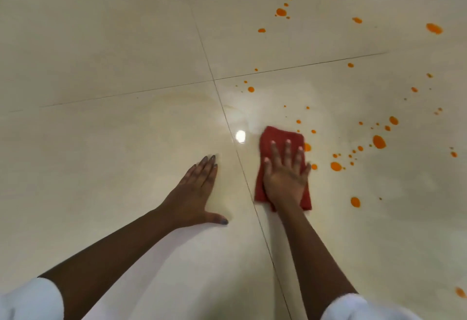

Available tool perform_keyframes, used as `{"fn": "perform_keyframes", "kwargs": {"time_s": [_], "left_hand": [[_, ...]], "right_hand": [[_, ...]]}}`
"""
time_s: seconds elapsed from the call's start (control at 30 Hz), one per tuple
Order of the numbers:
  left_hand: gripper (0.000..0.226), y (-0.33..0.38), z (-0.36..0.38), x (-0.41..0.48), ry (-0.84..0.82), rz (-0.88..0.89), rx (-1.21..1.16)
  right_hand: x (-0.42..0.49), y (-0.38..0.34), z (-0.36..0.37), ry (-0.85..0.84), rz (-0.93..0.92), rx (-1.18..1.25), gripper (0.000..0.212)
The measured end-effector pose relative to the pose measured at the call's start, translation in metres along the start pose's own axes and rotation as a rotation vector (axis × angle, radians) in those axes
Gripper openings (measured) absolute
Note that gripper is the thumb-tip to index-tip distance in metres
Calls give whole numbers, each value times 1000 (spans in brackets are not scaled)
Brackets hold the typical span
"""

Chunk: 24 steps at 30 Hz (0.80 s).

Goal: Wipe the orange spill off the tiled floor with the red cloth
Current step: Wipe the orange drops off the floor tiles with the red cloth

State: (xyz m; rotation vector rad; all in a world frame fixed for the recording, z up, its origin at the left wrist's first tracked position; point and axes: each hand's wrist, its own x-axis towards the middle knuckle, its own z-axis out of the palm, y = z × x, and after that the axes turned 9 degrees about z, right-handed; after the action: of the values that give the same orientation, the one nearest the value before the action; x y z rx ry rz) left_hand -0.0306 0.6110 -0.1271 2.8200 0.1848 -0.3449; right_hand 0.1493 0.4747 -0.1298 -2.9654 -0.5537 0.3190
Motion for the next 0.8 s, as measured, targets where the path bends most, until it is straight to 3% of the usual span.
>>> {"fn": "perform_keyframes", "kwargs": {"time_s": [0.07, 0.1, 0.23, 0.27, 0.43, 0.53, 0.63, 0.8], "left_hand": [[129, 1, 2, 1, -7, 9, 12], [127, 1, 3, 2, -10, 9, 33], [129, 5, -4, 5, -66, 0, 66], [129, 6, -9, 7, -78, 5, 66], [128, 12, -36, 33, -147, 89, 102], [127, 28, -39, 59, -265, 154, 160], [122, 47, -38, 88, -283, 167, 181], [126, 76, -26, 116, -222, 136, 70]], "right_hand": [[-31, 15, 7, 85, 158, 37, 54], [-50, 10, 12, 119, 154, 51, 54], [-33, -19, 14, 0, -156, 31, 54], [-12, -15, 6, -21, -164, 20, 53], [-7, 45, 1, 58, 290, 91, 56], [-30, 27, 11, 39, 117, 68, 56], [25, 41, -12, -26, -99, -2, 54], [25, 99, -18, 45, 260, 52, 55]]}}
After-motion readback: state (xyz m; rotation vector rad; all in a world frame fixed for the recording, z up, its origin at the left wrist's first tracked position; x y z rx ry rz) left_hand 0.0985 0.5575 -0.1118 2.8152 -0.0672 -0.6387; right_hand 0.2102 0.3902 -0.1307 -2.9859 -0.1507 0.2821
